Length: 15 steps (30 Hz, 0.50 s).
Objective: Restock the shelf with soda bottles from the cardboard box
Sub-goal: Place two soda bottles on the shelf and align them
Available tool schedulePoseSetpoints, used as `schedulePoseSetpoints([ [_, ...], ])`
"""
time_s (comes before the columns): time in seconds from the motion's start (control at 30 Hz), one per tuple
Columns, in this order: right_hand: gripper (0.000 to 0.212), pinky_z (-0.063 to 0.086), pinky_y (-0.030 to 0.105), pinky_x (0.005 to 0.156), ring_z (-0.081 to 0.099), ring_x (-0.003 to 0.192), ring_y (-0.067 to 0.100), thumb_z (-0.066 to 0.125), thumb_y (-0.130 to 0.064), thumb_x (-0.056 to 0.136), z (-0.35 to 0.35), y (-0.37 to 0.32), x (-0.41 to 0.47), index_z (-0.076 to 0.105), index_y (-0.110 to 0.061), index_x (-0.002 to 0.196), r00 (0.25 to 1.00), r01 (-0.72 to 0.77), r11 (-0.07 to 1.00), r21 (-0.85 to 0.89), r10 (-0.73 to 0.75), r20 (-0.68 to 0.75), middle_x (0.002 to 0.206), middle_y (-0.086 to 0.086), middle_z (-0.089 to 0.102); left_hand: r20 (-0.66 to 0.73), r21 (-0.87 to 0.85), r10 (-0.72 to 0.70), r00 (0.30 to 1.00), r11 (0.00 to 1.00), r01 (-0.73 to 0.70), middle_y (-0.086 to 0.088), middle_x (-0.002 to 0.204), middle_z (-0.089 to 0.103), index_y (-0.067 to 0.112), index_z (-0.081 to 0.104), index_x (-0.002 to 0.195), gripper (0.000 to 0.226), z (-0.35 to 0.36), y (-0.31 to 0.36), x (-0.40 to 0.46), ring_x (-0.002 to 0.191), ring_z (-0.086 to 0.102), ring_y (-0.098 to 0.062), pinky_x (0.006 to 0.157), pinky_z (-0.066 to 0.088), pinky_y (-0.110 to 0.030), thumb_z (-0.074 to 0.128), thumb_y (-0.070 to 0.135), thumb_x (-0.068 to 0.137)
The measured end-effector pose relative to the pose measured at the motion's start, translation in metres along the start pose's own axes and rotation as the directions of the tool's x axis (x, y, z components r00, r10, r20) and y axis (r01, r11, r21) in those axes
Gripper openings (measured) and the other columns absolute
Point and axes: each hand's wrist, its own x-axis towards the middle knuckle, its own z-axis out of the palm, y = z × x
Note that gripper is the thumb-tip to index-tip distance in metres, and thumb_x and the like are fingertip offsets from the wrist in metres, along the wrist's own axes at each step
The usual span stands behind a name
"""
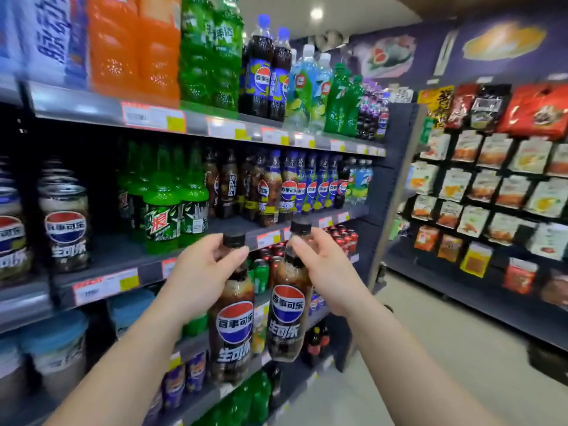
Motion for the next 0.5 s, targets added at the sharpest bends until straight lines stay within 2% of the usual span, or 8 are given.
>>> schedulePoseSetpoints([
  [0.07, 0.032, 0.049, 0.043, 0.098, 0.060, 0.108, 0.014, 0.053, -0.044, 0.094, -0.001, 0.005, 0.034, 0.052, -0.020, 0.115, 0.999, 0.018, 1.000, -0.005, -0.018, 0.050, 0.113, -0.009, 0.062, -0.046, 0.058, 0.015, 0.999, 0.998, -0.013, 0.004, 0.085, 0.074, 0.023, 0.066, 0.090, 0.006, 0.006, -0.003, 0.024, 0.081, 0.068, -0.012, 0.075, 0.052, -0.034, 0.064, 0.028, 0.088],
  [0.13, 0.012, 0.052, 0.035, 0.091, 0.060, 0.097, 0.007, 0.052, -0.039, 0.096, -0.002, 0.009, 0.068, 0.052, -0.027, 0.098, 0.995, 0.053, 0.999, 0.006, -0.054, 0.087, 0.102, -0.013, 0.061, -0.079, 0.078, 0.045, 0.996, 0.996, -0.039, 0.006, 0.083, 0.073, 0.024, 0.067, 0.088, 0.006, 0.010, -0.007, 0.049, 0.079, 0.067, -0.008, 0.072, 0.050, -0.031, 0.063, 0.028, 0.088],
  [0.27, 0.020, 0.051, 0.046, 0.096, 0.062, 0.097, 0.012, 0.053, -0.037, 0.096, 0.005, 0.008, 0.135, 0.054, -0.018, 0.105, 0.987, 0.135, 0.989, 0.062, -0.140, 0.081, 0.105, -0.003, 0.066, -0.174, 0.109, 0.132, 0.976, 0.988, -0.114, 0.012, 0.081, 0.073, 0.030, 0.066, 0.087, 0.003, 0.014, -0.008, 0.101, 0.077, 0.066, -0.002, 0.073, 0.052, -0.029, 0.064, 0.028, 0.088],
  [0.37, 0.010, 0.047, 0.049, 0.099, 0.060, 0.098, 0.012, 0.052, -0.035, 0.096, 0.005, 0.004, 0.177, 0.050, -0.026, 0.093, 0.973, 0.222, 0.974, 0.045, -0.224, 0.059, 0.099, -0.011, 0.062, -0.255, 0.146, 0.219, 0.942, 0.972, -0.186, 0.013, 0.086, 0.072, 0.032, 0.064, 0.089, 0.006, 0.017, 0.001, 0.137, 0.078, 0.065, 0.003, 0.074, 0.051, -0.020, 0.062, 0.027, 0.089],
  [0.43, 0.010, 0.046, 0.049, 0.100, 0.059, 0.103, 0.013, 0.051, -0.038, 0.096, 0.006, 0.002, 0.201, 0.048, -0.029, 0.100, 0.963, 0.263, 0.964, 0.051, -0.265, 0.042, 0.101, -0.014, 0.060, -0.286, 0.178, 0.282, 0.916, 0.955, -0.238, 0.013, 0.087, 0.071, 0.030, 0.064, 0.093, 0.006, 0.019, 0.008, 0.158, 0.077, 0.063, 0.006, 0.071, 0.049, -0.012, 0.061, 0.025, 0.090],
  [0.5, 0.016, 0.046, 0.045, 0.100, 0.059, 0.100, 0.009, 0.050, -0.036, 0.097, 0.009, 0.003, 0.222, 0.046, -0.029, 0.111, 0.958, 0.286, 0.955, 0.077, -0.287, 0.011, 0.098, -0.017, 0.057, -0.327, 0.188, 0.322, 0.888, 0.943, -0.273, 0.011, 0.089, 0.071, 0.026, 0.064, 0.098, 0.009, 0.021, 0.013, 0.177, 0.080, 0.064, 0.003, 0.073, 0.049, -0.014, 0.061, 0.023, 0.090],
])
